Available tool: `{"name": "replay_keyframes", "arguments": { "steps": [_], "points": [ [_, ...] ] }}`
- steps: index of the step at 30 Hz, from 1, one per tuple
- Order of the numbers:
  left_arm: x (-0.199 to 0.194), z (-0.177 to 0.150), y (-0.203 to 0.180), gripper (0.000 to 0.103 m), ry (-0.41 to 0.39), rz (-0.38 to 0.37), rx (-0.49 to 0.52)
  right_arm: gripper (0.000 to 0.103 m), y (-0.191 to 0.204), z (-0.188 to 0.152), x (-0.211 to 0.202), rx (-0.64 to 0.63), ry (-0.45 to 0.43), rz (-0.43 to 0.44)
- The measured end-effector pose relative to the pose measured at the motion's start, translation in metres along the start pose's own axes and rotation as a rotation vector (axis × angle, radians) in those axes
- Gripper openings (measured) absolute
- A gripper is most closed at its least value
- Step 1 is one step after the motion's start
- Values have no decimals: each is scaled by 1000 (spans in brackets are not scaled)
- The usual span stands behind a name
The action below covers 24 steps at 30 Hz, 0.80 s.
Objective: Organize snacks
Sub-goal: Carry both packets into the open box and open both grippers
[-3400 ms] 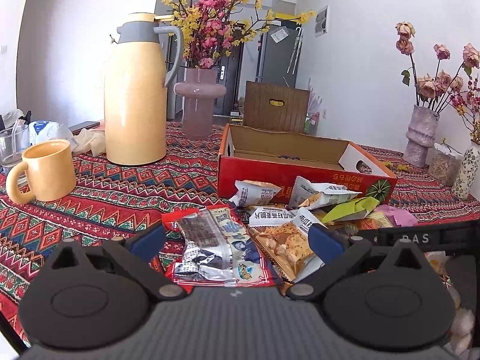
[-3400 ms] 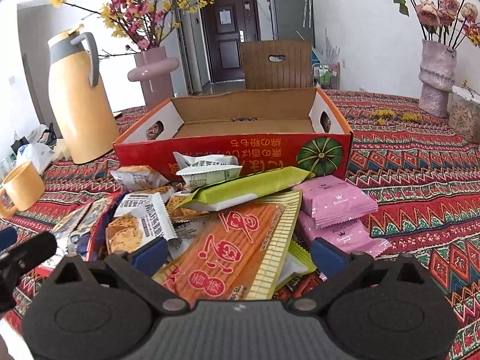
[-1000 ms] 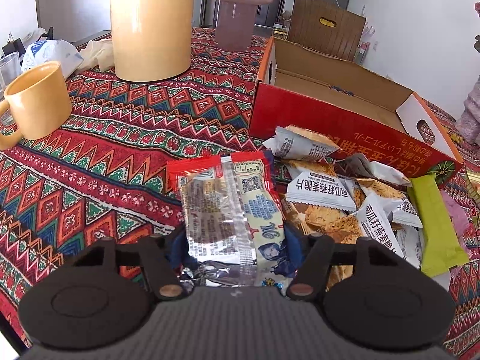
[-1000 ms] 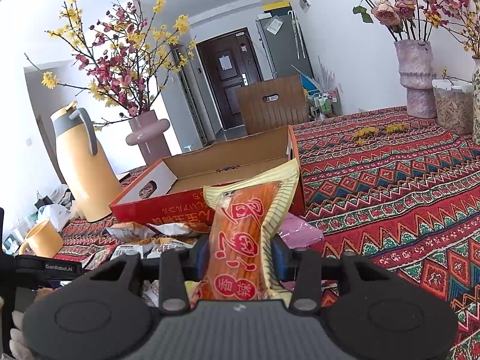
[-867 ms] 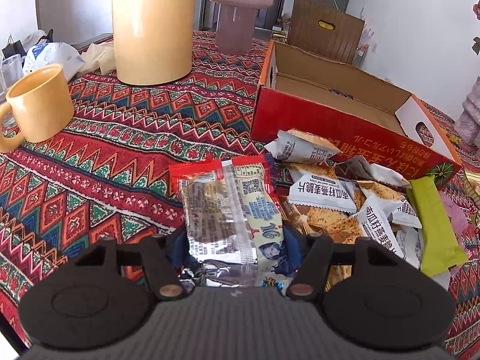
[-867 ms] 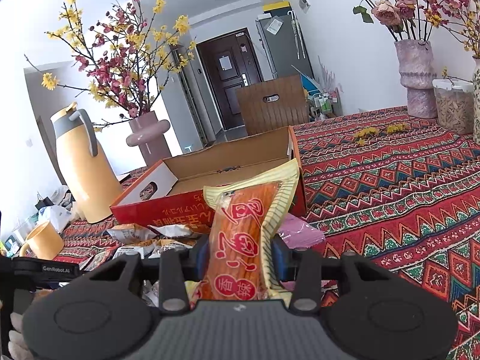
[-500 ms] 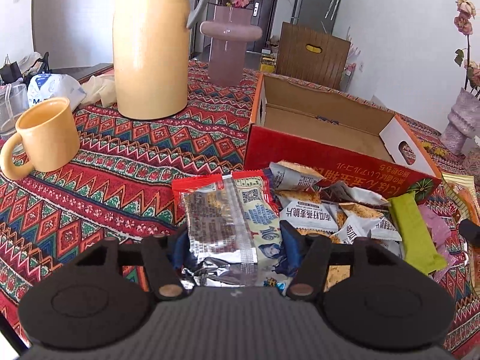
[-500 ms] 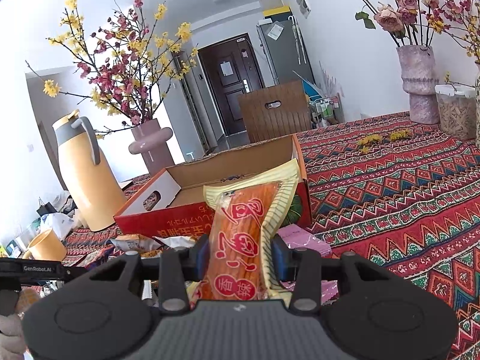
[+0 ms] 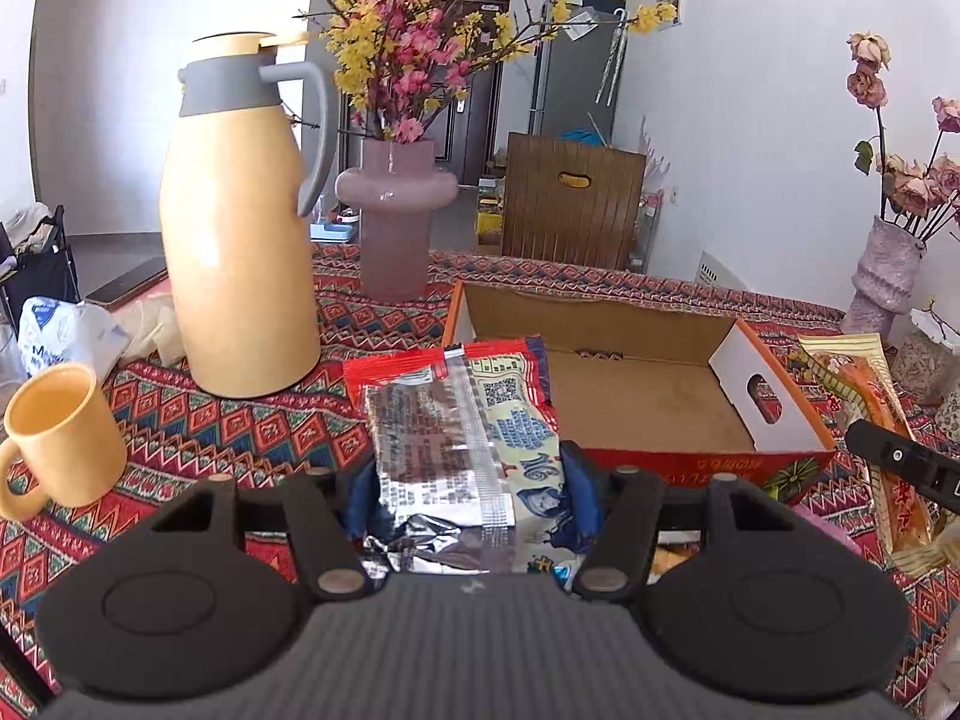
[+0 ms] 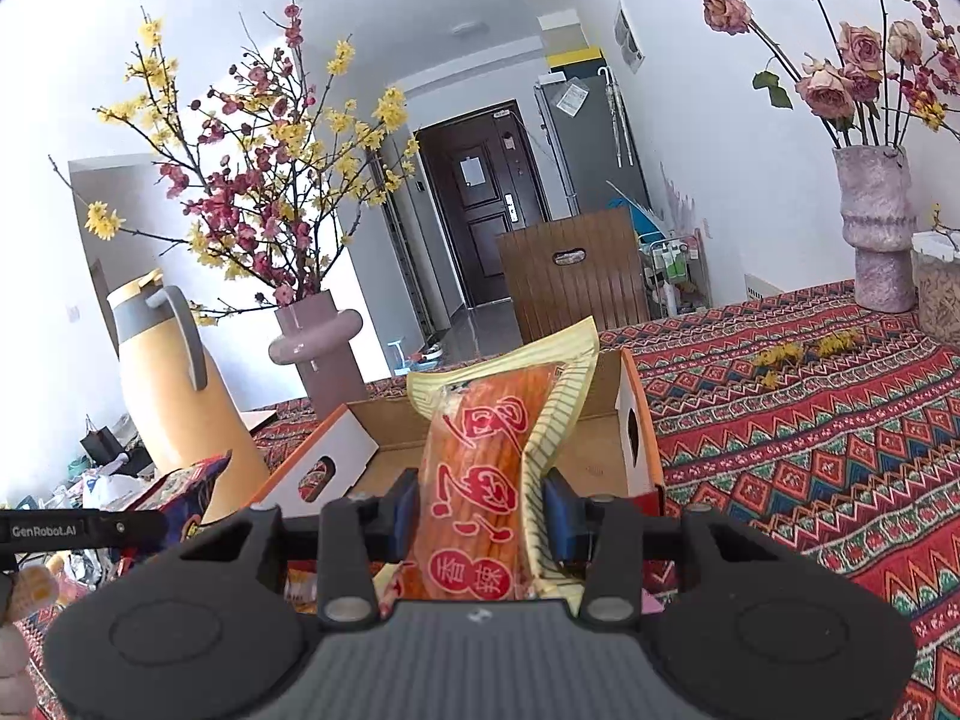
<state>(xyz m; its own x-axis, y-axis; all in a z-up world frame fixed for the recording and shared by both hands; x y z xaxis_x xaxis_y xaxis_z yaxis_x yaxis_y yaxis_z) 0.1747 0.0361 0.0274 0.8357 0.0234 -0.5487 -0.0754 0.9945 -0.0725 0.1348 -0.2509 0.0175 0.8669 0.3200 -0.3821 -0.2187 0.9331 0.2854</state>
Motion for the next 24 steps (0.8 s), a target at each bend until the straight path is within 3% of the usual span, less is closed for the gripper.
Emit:
{"name": "replay_keyframes", "arguments": {
  "steps": [12, 24],
  "points": [
    [60, 48, -30, 62, -56, -5, 36, 41, -2, 39, 83, -2, 56, -31],
    [129, 34, -35, 62, -35, 41, 49, 41, -21, 24, 141, 32, 139, -124]
  ]
}}
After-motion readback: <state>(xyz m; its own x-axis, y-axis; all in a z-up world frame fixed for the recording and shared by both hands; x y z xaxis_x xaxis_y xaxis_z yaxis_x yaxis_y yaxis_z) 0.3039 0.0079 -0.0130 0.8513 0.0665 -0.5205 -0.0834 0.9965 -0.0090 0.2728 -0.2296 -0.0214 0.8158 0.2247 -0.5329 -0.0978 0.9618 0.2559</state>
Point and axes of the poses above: each gripper's, at about its wrist camera, not at the fingertips, and x roughly the way its jaws point, y to its left, z to its top, the point moved 7 cm from there along x, roughly the way its jaws point, and after that the axes turned 1 degree about y, right-handed, at the moved point
